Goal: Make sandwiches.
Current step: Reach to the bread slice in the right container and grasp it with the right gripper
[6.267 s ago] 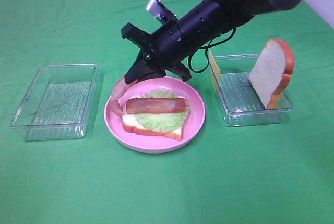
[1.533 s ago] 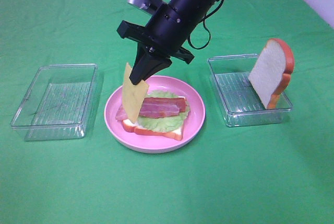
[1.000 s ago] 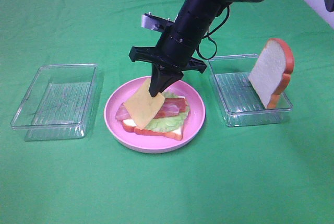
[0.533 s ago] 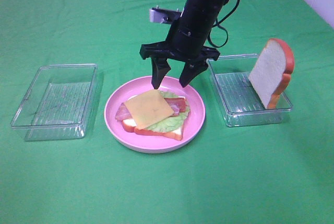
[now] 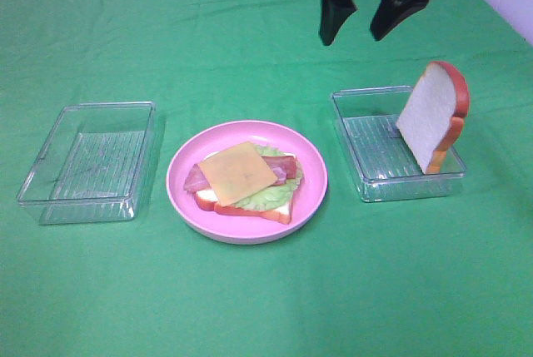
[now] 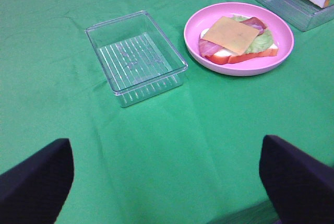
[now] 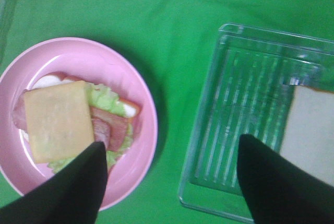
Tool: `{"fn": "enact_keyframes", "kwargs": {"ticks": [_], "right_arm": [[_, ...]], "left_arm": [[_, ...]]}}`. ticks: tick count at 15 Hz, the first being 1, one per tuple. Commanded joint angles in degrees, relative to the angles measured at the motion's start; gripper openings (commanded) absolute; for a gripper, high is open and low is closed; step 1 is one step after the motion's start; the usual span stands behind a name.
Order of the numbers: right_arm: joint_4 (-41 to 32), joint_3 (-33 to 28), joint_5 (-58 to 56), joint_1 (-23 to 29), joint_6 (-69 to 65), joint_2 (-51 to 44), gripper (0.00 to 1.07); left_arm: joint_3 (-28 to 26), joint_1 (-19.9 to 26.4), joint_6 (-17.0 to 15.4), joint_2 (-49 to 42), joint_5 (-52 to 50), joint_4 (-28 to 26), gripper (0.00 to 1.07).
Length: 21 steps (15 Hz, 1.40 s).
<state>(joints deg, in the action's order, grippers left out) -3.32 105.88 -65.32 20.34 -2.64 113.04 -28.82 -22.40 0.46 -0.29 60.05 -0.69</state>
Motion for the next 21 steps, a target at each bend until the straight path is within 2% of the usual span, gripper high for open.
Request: {"fn": "enact_keyframes", "kwargs": {"ticks": [1, 2, 5, 12, 14, 17, 20, 21], "right_arm": [[0.6, -0.2, -5.2, -5.3, -0.7, -1.9, 0.75], [0.6, -0.3, -8.3, -9.1, -0.5, -1.8, 0.78], [0.0, -0.3, -8.7, -13.8, -0.6, -0.1, 0.78], [-1.4, -0.3, -8.7, -15.1, -0.2, 8.9, 0.77], [-1.3, -0.3, -8.7, -15.1, -0.2, 9.7, 0.70], [-1.1, -0.3, -8.7, -15.1, 0.1, 10.3, 0.46], [-0.7, -0.3, -8.7, -15.1, 0.1, 10.2, 0.08], [-0.7, -0.3, -8.7, -15.1, 0.1, 10.2, 0.03]], "left_arm": [[0.1, -0.1, -0.1, -0.5, -0.6, -0.4, 0.92], [0.1, -0.1, -0.1, -0.5, -0.6, -0.4, 0.92], [0.1, -0.1, -0.1, -0.5, -0.6, -0.4, 0.92], [0.1, -0.1, -0.1, -0.5, -0.6, -0.4, 0.92], [0.1, -0.1, -0.1, -0.5, -0.6, -0.4, 0.92], [0.1, -0.1, -0.1, -0.5, -0.6, -0.4, 0.92], [0.1, -0.1, -0.1, -0.5, -0.6, -0.4, 0.92], [0.1, -0.1, -0.1, -0.5, -0.6, -0.4, 0.92]]}}
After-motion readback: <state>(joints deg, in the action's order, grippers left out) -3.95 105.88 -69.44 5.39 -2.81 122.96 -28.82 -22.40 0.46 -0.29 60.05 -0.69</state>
